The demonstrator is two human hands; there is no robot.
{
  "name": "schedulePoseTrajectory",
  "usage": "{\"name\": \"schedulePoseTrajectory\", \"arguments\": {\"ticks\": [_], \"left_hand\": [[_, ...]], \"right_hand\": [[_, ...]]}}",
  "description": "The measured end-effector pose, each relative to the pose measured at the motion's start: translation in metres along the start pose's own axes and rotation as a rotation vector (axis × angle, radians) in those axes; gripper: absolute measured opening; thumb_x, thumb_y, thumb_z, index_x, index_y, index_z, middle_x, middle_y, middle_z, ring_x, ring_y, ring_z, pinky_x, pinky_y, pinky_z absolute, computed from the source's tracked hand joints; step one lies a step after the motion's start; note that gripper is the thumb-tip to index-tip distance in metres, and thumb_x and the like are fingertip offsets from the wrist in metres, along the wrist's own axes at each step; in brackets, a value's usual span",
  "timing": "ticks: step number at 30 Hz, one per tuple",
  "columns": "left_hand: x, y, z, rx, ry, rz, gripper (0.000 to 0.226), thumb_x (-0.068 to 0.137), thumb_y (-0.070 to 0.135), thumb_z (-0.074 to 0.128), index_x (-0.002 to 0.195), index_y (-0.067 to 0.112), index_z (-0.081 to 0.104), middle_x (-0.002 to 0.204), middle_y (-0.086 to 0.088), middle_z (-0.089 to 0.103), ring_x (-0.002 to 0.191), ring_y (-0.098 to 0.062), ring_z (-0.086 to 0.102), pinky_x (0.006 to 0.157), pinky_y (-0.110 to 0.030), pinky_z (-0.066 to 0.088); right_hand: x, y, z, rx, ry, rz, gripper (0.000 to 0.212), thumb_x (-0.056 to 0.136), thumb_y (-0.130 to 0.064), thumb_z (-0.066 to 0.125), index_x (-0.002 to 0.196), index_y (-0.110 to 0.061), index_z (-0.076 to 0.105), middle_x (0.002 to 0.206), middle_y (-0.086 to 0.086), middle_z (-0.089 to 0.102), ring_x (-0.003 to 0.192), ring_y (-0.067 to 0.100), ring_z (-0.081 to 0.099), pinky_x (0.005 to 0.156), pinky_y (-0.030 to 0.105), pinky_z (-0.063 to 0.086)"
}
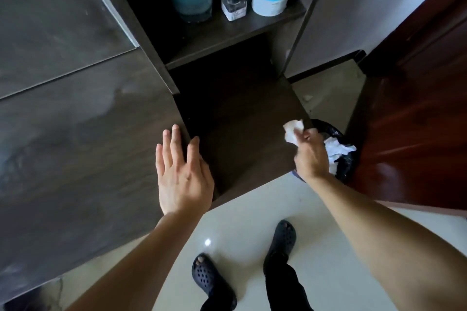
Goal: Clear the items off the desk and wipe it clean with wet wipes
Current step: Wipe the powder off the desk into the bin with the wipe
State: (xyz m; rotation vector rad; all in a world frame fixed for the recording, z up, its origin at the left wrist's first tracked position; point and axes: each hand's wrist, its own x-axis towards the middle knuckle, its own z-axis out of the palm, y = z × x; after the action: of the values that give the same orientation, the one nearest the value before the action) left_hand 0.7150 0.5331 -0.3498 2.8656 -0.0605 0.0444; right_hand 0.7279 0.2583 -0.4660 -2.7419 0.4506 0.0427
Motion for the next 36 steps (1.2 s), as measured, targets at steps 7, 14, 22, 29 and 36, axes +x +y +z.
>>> {"name": "schedulePoseTrajectory", "arguments": {"ticks": [7, 14, 22, 29, 36], "left_hand": [[0.003, 0.006, -0.007, 0.021, -0.04, -0.029, 0.05, 0.089, 0.024, 0.029, 0.128, 0.005, 0.053, 0.149, -0.023, 0.03, 0.141, -0.038, 0.02, 0.115, -0.051, 0.019], [0.005, 0.009, -0.007, 0.043, -0.015, -0.026, 0.05, 0.084, 0.019, 0.036, 0.126, 0.003, 0.056, 0.147, -0.024, 0.033, 0.14, -0.04, 0.024, 0.113, -0.052, 0.022], [0.005, 0.008, -0.007, 0.025, 0.001, -0.039, 0.048, 0.083, 0.018, 0.04, 0.126, 0.004, 0.057, 0.147, -0.024, 0.034, 0.14, -0.038, 0.025, 0.114, -0.051, 0.022], [0.004, 0.007, -0.006, 0.027, -0.004, -0.043, 0.046, 0.085, 0.017, 0.041, 0.125, 0.003, 0.057, 0.148, -0.024, 0.033, 0.14, -0.039, 0.025, 0.114, -0.051, 0.022], [0.002, 0.009, -0.009, 0.028, -0.035, -0.068, 0.048, 0.086, 0.021, 0.035, 0.128, 0.006, 0.055, 0.148, -0.022, 0.033, 0.14, -0.038, 0.024, 0.116, -0.049, 0.019]], "right_hand": [[-0.014, -0.059, 0.015, -0.015, -0.257, -0.591, 0.044, 0.075, -0.002, 0.047, 0.117, -0.009, 0.061, 0.096, 0.014, 0.058, 0.08, 0.032, 0.057, 0.059, 0.037, 0.049], [0.114, -0.059, 0.004, -0.056, -0.284, -0.498, 0.055, 0.085, 0.002, 0.05, 0.137, -0.014, 0.044, 0.126, 0.015, 0.041, 0.113, 0.034, 0.041, 0.088, 0.042, 0.044], [0.087, -0.175, 0.051, 0.017, -0.337, -0.65, 0.054, 0.092, -0.011, 0.046, 0.144, -0.014, 0.033, 0.136, 0.018, 0.035, 0.118, 0.035, 0.038, 0.098, 0.041, 0.039], [-0.018, -0.127, 0.06, -0.021, -0.429, -0.836, 0.054, 0.084, -0.02, 0.03, 0.135, -0.011, 0.045, 0.114, 0.016, 0.058, 0.101, 0.032, 0.049, 0.09, 0.038, 0.047], [-0.095, -0.06, 0.022, 0.121, -0.606, -0.919, 0.049, 0.076, 0.0, 0.045, 0.121, -0.017, 0.055, 0.094, 0.003, 0.048, 0.087, 0.02, 0.046, 0.066, 0.027, 0.039]]}}
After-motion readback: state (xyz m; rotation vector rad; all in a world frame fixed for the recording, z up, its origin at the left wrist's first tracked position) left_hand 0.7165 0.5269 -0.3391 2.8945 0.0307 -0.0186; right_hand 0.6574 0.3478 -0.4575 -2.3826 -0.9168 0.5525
